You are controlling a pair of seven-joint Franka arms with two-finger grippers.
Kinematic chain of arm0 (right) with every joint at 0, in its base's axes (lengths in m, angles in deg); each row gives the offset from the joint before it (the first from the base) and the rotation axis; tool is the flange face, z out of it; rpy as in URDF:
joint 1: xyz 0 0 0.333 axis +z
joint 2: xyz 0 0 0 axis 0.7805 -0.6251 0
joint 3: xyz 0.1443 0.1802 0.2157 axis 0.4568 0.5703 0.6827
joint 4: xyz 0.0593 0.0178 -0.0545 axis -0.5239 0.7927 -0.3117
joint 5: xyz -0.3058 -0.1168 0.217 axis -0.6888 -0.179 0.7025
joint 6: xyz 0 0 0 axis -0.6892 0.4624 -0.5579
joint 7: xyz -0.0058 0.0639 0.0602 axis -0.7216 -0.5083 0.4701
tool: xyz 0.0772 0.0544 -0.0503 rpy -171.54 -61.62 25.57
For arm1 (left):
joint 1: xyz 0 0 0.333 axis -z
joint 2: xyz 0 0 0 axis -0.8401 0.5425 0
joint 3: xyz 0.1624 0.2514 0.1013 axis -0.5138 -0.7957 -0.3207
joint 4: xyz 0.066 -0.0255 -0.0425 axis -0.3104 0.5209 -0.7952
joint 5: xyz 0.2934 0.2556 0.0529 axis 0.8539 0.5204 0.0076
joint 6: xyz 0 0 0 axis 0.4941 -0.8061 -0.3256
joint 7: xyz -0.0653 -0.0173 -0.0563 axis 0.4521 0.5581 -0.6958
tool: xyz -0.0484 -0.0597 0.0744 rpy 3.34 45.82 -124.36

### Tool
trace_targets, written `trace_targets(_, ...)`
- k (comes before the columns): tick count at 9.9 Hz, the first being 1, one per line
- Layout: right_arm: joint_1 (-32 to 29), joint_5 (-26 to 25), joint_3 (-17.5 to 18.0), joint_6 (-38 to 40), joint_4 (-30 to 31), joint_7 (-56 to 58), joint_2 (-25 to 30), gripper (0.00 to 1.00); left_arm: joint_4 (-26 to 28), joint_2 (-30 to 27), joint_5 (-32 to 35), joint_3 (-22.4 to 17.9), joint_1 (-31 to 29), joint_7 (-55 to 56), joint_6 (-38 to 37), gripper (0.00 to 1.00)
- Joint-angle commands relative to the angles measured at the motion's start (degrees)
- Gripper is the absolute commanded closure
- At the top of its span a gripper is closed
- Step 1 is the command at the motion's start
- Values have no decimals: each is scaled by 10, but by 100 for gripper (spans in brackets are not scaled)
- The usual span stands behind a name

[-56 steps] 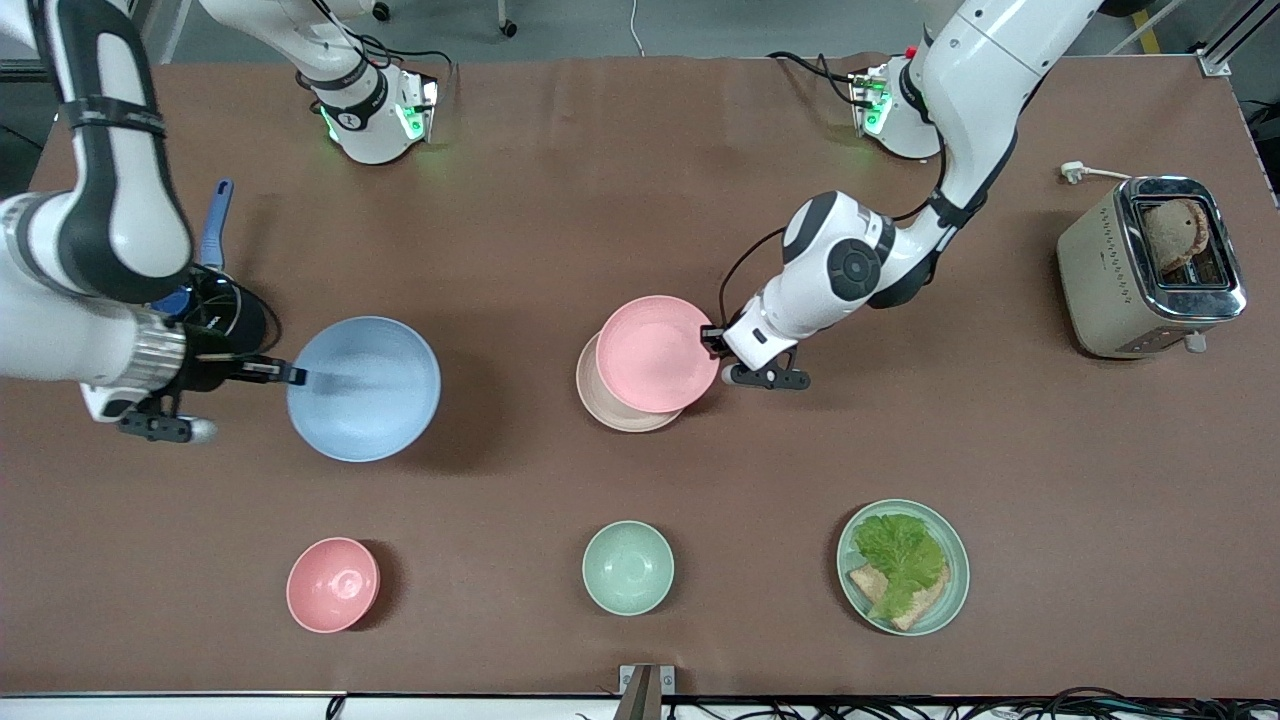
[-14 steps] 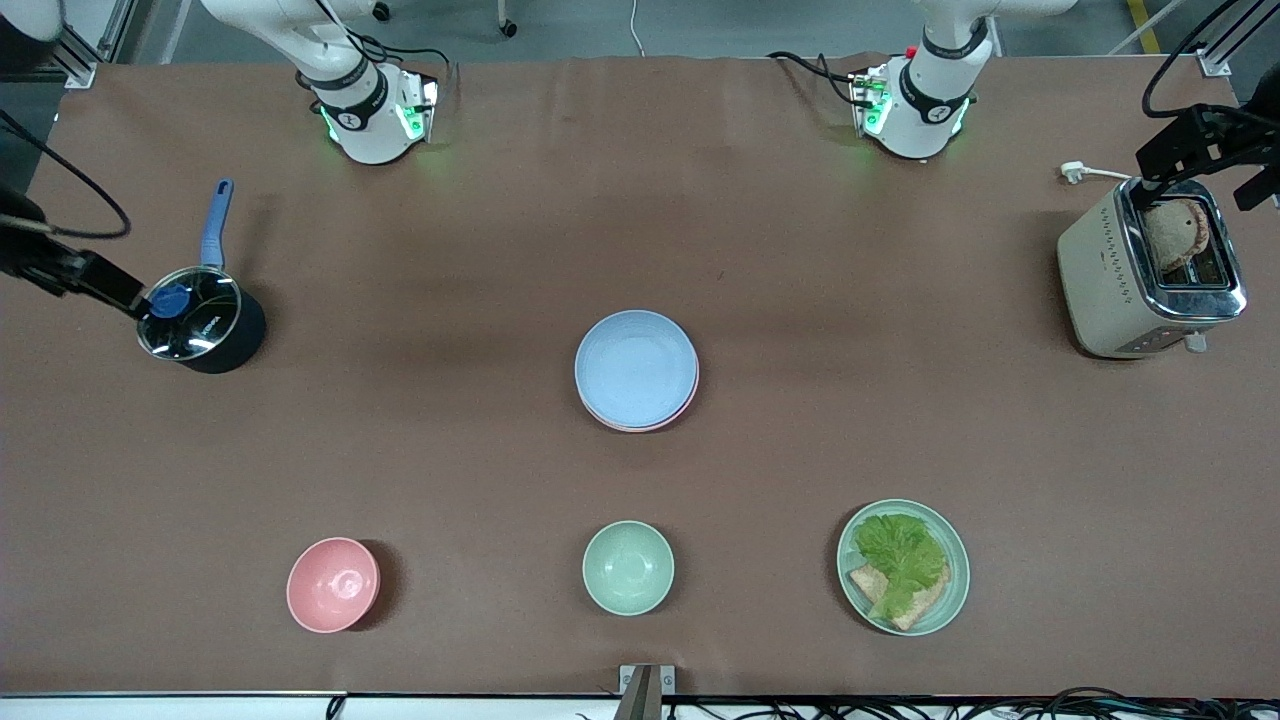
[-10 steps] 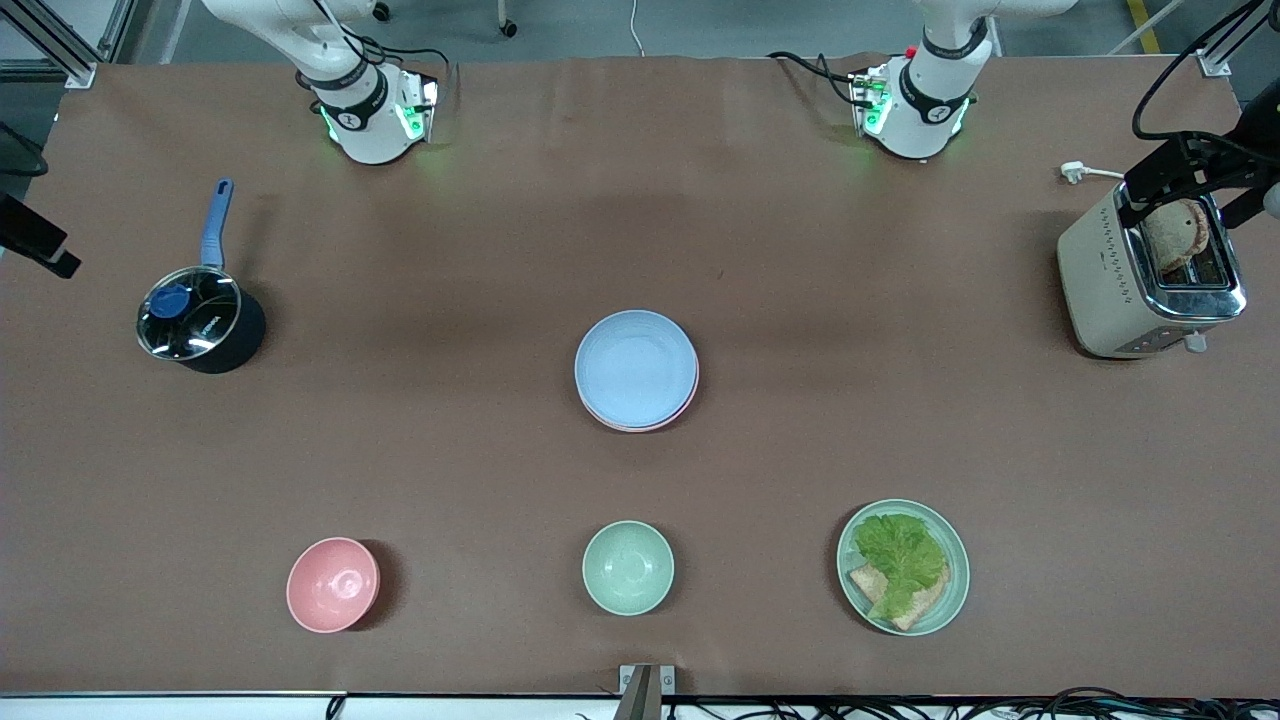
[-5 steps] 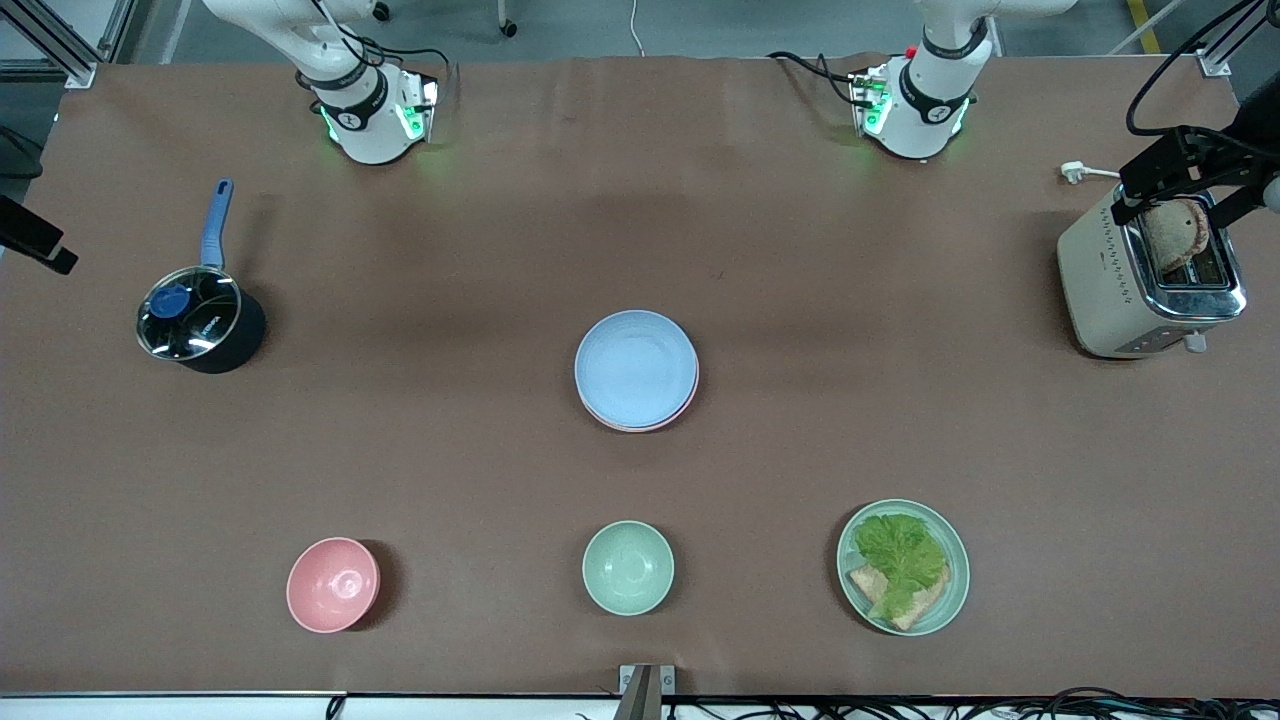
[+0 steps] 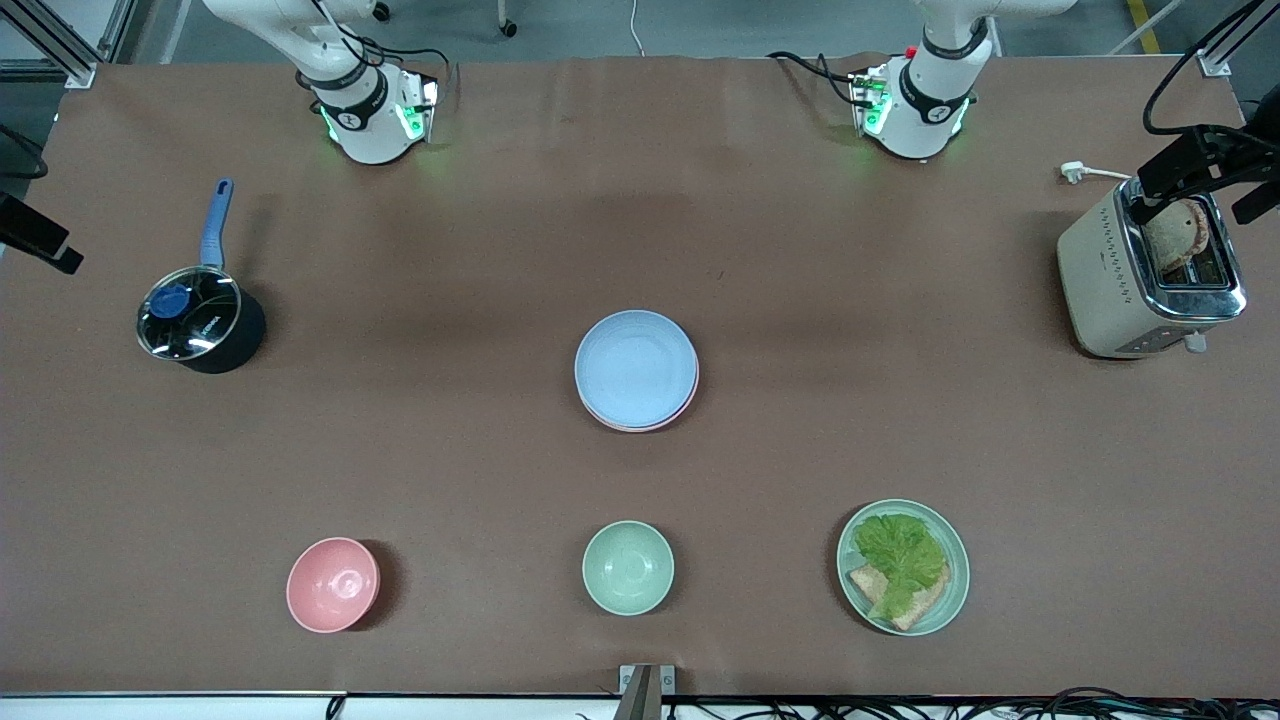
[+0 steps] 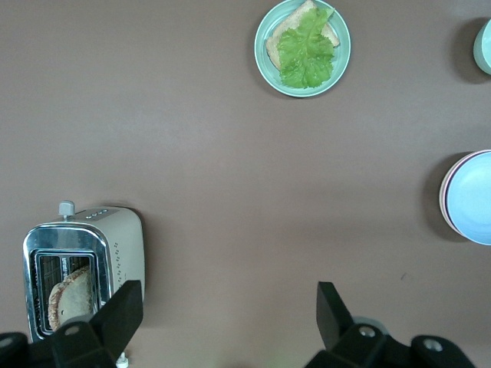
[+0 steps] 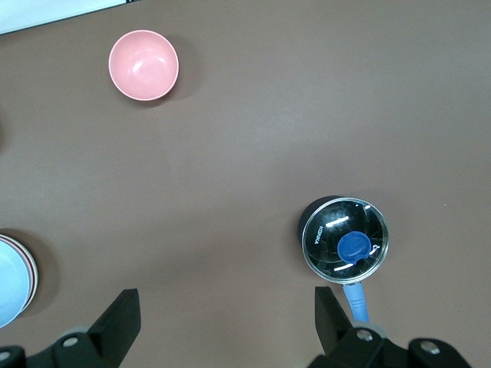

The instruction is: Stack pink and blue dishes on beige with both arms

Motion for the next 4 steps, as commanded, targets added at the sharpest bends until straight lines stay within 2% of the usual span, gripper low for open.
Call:
trace_targets(1,-7,14,3,0,5,6,3,0,18,-3,10,0,0,-5,-7,0)
trace_targets(4,-7,17,2,-1,5,6,2,0,20,-3,10,0,0,-4,-6,0)
